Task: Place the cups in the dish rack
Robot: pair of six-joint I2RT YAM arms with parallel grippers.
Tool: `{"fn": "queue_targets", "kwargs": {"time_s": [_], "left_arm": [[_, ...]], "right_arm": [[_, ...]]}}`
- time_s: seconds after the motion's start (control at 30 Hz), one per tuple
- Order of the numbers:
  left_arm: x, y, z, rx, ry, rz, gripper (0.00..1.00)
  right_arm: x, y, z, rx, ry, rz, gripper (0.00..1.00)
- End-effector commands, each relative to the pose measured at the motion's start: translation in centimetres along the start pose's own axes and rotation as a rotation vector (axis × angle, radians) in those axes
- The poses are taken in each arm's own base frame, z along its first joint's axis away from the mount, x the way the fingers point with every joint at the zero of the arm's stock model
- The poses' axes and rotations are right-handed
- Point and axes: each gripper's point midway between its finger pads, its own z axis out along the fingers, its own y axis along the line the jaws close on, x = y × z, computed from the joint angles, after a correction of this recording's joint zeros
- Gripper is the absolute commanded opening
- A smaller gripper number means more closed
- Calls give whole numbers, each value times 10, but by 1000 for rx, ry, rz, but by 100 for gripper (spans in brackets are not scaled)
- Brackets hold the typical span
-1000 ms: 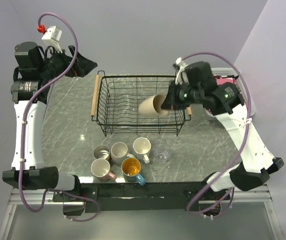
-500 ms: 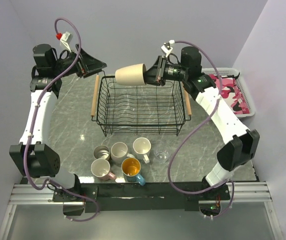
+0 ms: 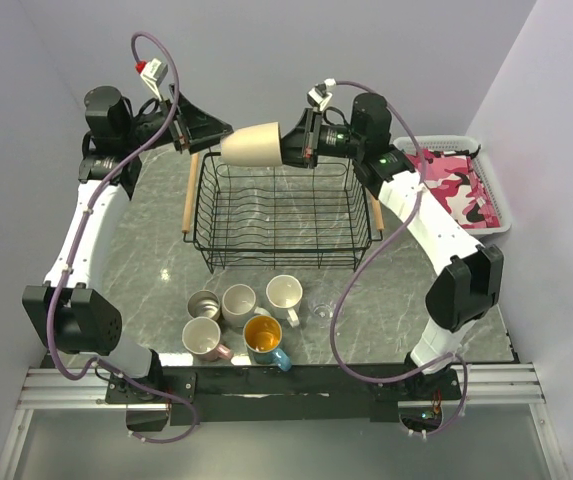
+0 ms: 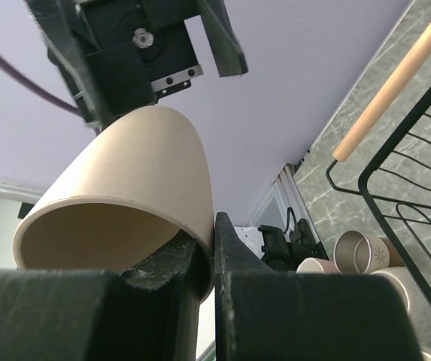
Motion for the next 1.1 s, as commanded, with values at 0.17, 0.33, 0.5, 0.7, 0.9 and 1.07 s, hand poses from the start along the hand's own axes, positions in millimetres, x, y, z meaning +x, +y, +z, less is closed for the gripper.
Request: {"fn": "queue_targets", "kwargs": {"time_s": [0.17,0.33,0.5,0.7,0.9,1.07], "left_arm": [[12,-35,-4,94,34,32,96],[17,-39,-4,107,49,35,96],[20,-40,-2,121,60,33,96],[22,-40,0,126,69,52,96],[29,-39,6,136,99,65,96],[25,-38,10,136,95,73,98]], "right_arm": [[0,1,10,-60,10,-15,0],[-5,-4,16,-72,7,-5,0],[-15,-10,24,-87,1,8,0],[-28,-9,33,-114,-6,9,0],[-31,-6,40,-149,-1,15,0],[-26,-11,45,-142,12,28,0]]}}
